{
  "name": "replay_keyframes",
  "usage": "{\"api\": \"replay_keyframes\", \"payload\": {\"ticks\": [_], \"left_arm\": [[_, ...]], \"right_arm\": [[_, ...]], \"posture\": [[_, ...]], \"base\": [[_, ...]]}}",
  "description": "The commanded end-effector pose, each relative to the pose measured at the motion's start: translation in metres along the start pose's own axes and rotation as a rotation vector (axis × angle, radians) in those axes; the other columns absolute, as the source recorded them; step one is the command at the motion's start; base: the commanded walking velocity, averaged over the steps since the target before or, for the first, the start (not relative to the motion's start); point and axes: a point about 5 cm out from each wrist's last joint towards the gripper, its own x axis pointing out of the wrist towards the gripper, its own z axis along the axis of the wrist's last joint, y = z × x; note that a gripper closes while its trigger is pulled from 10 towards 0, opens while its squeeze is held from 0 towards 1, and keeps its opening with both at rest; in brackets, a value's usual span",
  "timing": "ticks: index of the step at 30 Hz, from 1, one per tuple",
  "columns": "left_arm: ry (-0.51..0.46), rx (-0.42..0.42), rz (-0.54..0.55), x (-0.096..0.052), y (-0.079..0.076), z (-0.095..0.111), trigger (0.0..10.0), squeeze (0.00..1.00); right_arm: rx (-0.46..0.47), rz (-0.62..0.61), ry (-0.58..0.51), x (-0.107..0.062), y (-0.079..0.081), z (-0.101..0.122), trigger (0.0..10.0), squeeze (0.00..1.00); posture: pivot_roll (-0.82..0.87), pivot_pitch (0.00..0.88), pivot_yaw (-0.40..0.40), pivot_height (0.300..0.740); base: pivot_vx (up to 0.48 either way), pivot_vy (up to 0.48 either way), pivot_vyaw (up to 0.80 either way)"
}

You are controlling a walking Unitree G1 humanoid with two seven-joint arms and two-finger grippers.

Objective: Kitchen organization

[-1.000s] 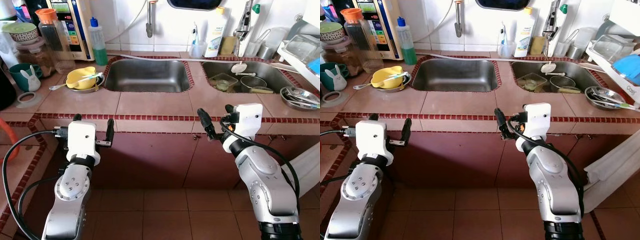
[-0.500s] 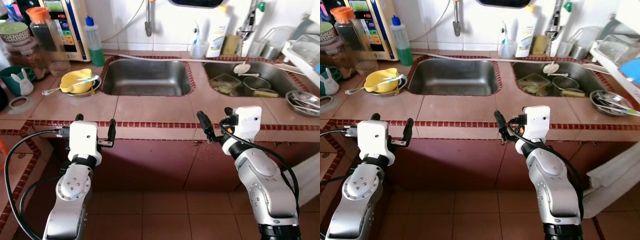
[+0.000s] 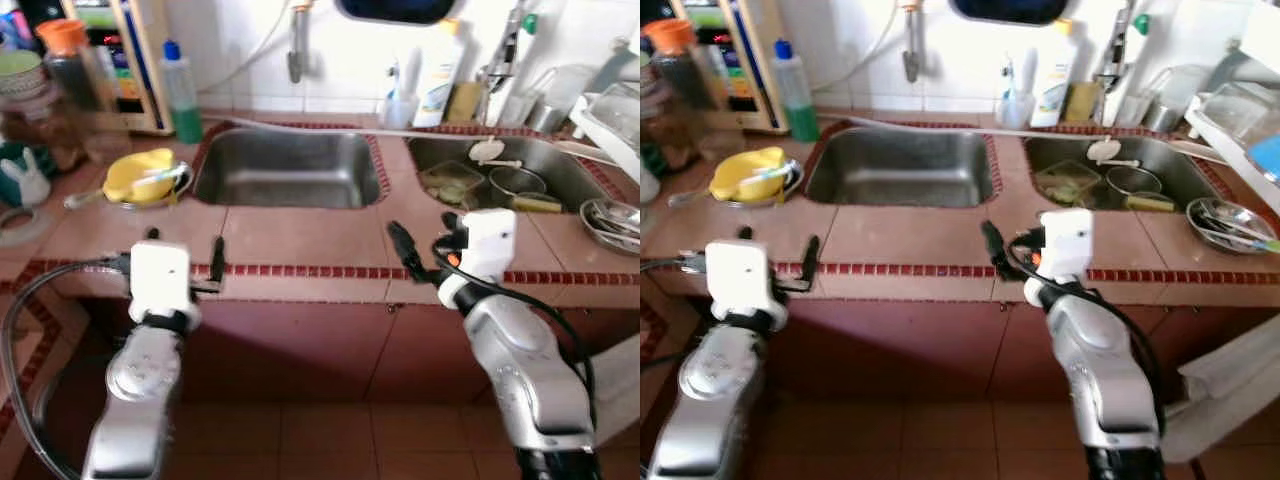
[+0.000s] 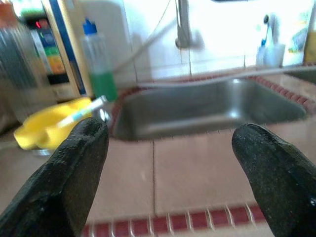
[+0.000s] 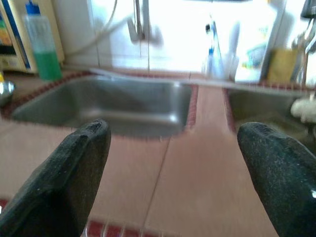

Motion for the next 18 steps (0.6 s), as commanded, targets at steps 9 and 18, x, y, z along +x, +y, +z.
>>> {"api": "replay_keyframes", "payload": {"ticks": [9,18], "left_arm": [[-0.002,0.018,0.026,-0.0006,0.0093,0.0014,10.0,0.00],[0.001,0.021,0.026,-0.0006,0.0095,0.0010,10.0,0.00]], "right_arm": [[0.007,0.024,-0.026,0.0032,0.0085,0.0054,10.0,0.00],[0.006,0.024,-0.028,0.0039,0.0094,0.0053,10.0,0.00]], "posture": [[0.02,0.000,-0.002,0.740],[0.02,0.000,-0.003,0.740]], "base": [[0.363,0.000,0.00],[0.354,0.000,0.00]]}}
